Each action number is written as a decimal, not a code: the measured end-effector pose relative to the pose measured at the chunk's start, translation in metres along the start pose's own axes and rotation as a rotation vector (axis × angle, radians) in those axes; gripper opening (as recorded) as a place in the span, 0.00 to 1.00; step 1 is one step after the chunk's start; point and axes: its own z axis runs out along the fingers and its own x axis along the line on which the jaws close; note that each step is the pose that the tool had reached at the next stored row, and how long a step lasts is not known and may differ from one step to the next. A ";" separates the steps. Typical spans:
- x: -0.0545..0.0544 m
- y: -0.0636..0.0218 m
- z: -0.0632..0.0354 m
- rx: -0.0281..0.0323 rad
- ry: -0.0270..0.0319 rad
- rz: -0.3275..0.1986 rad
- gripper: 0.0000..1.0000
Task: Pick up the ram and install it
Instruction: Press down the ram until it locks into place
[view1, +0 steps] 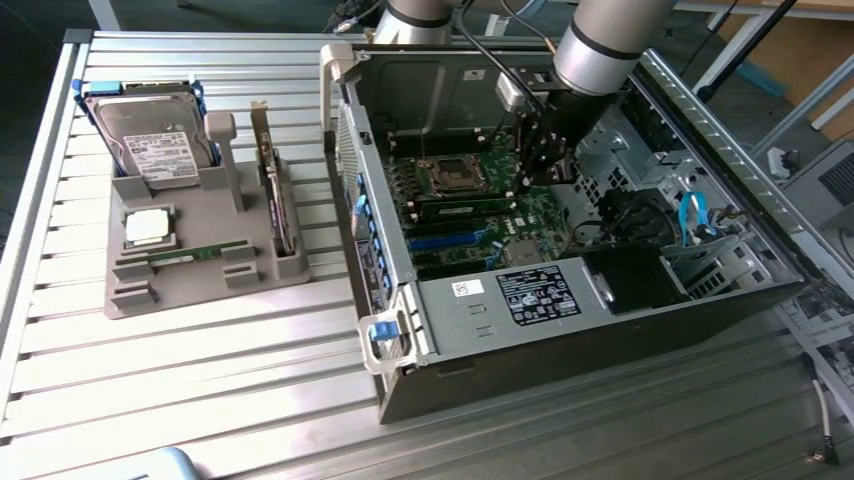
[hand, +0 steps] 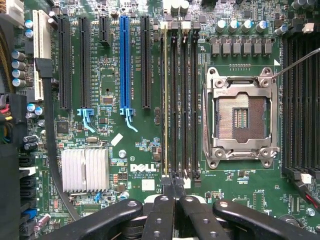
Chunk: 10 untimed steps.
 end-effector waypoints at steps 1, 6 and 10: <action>0.000 0.0000 -0.0001 0.0000 0.0002 0.000 0.11; 0.000 0.0004 -0.0001 0.0000 0.0002 0.000 0.11; 0.000 0.0095 0.0004 -0.0001 0.0002 0.000 0.11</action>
